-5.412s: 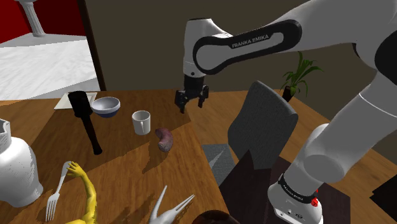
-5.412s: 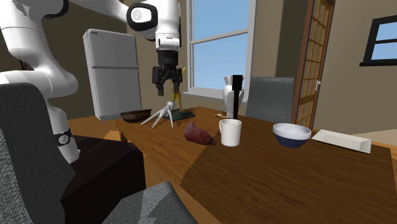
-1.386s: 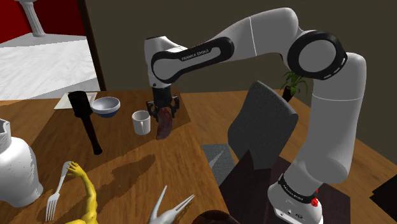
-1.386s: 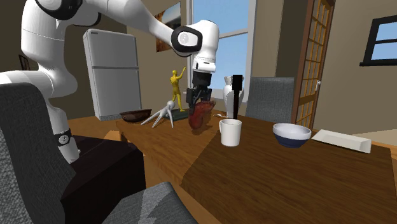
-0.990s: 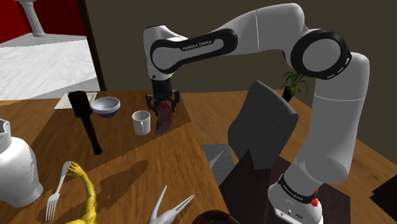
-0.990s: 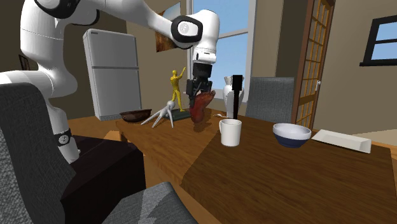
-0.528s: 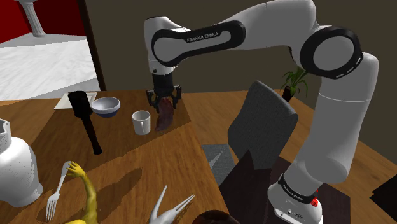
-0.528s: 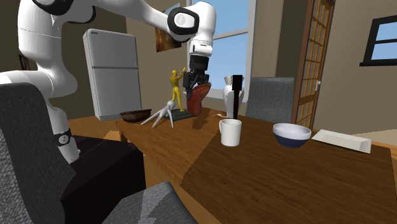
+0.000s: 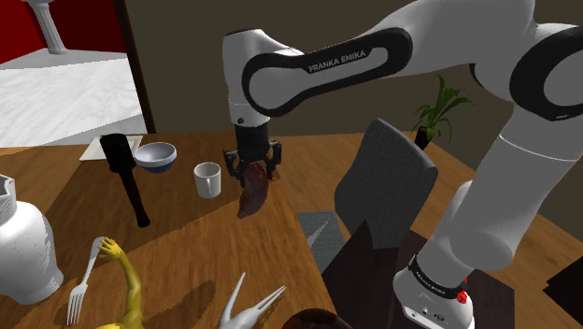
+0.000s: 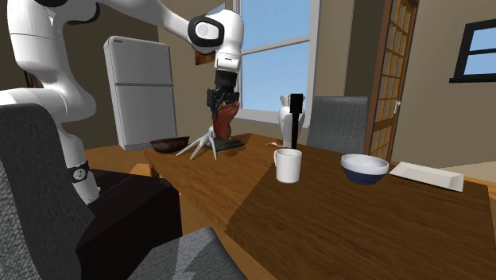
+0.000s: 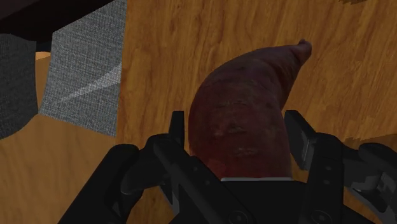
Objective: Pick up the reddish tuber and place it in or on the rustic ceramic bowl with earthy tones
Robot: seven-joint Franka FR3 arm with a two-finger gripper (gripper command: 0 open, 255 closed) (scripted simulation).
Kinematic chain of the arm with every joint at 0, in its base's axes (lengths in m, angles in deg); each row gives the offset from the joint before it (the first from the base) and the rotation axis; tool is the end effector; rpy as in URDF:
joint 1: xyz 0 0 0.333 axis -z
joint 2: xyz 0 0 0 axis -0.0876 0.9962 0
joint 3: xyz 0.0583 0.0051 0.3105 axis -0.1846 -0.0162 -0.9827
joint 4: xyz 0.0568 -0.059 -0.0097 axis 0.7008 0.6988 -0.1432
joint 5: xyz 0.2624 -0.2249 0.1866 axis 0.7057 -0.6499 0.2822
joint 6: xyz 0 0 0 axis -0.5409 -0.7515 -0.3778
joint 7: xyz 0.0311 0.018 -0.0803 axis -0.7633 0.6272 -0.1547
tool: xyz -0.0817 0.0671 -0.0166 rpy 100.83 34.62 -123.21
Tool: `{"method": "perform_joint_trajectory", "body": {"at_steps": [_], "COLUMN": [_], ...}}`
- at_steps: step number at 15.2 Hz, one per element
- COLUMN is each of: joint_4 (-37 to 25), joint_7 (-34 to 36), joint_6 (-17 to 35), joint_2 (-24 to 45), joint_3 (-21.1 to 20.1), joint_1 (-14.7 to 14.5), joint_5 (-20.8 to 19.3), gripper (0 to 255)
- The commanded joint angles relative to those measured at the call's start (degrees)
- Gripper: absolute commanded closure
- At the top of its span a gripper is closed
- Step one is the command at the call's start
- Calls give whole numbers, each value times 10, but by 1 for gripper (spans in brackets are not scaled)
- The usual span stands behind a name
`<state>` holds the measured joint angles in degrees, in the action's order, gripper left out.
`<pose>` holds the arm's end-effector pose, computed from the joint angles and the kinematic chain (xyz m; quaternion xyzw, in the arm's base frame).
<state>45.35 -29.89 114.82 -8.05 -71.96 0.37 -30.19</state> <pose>0.4965 0.2424 0.4438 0.9792 -0.1902 -0.0667 0.0232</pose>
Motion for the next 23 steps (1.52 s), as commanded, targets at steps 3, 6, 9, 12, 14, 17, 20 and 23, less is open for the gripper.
{"method": "perform_joint_trajectory", "body": {"at_steps": [3, 6, 9, 12, 14, 17, 20, 23], "joint_4": [71, 115, 152, 184, 202, 224, 241, 251], "joint_7": [22, 40, 59, 81, 97, 123, 152, 185], "joint_6": [11, 15, 16, 15, 13, 8, 3, -3], "joint_2": [-66, -110, -152, -191, -216, -249, -278, -302], "joint_3": [-18, -32, -46, -62, -74, -92, -112, -134], "joint_1": [-17, -33, -52, -73, -88, -111, -136, -160], "joint_5": [31, 55, 80, 106, 124, 150, 176, 202], "gripper": [255, 255, 255, 255, 255, 255, 255, 255]}}
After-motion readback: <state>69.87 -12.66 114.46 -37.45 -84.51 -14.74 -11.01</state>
